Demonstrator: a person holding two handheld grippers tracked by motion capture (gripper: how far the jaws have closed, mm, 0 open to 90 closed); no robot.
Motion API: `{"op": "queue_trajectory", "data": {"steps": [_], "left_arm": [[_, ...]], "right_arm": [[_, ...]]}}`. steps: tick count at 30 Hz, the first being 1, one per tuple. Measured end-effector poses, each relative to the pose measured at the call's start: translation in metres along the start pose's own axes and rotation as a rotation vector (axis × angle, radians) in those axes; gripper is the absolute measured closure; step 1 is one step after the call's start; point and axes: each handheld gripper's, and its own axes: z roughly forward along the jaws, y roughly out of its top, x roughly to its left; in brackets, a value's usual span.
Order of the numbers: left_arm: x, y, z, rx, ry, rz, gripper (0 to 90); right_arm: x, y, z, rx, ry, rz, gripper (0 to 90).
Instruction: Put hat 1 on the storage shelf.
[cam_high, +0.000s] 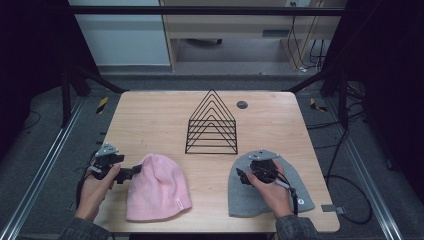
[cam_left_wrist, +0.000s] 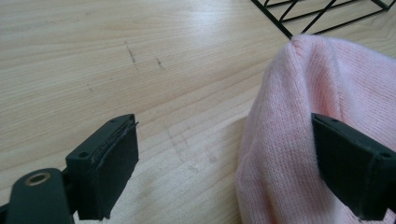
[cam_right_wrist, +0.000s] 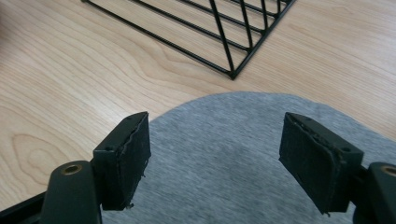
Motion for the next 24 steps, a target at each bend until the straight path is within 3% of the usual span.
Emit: {"op": "queue_trajectory", "data": {"steps": [7, 12, 16, 19, 21, 23, 24], "left_arm": [[-0.008, 0.001, -0.002, 0.012, -0.042, 0.009, 10.9], [-0.020, 0.013, -0.006, 0.018, -0.073, 0.088, 12.4], [-0.022, 0.031, 0.000, 0.070, -0.080, 0.130, 12.6], [-0.021, 0.044, 0.009, 0.096, -0.100, 0.141, 13.2], [-0.020, 0.049, 0.015, 0.085, -0.109, 0.147, 15.2], [-0.019, 0.049, 0.021, 0.054, -0.113, 0.113, 20.7], [-0.019, 0.049, 0.023, 0.068, -0.116, 0.118, 21.6]], "right_arm": [[-0.003, -0.001, -0.002, -0.006, 0.014, 0.010, 26.2], [-0.006, -0.003, -0.004, -0.003, 0.014, 0.025, 26.6], [-0.011, -0.003, -0.007, -0.009, -0.002, 0.071, 26.6], [-0.016, -0.004, -0.012, -0.012, -0.007, 0.100, 25.6], [-0.019, -0.005, -0.016, -0.011, 0.001, 0.107, 25.3], [-0.021, -0.008, -0.021, -0.008, -0.016, 0.104, 27.3], [-0.023, -0.008, -0.022, -0.009, -0.015, 0.112, 27.8]]}}
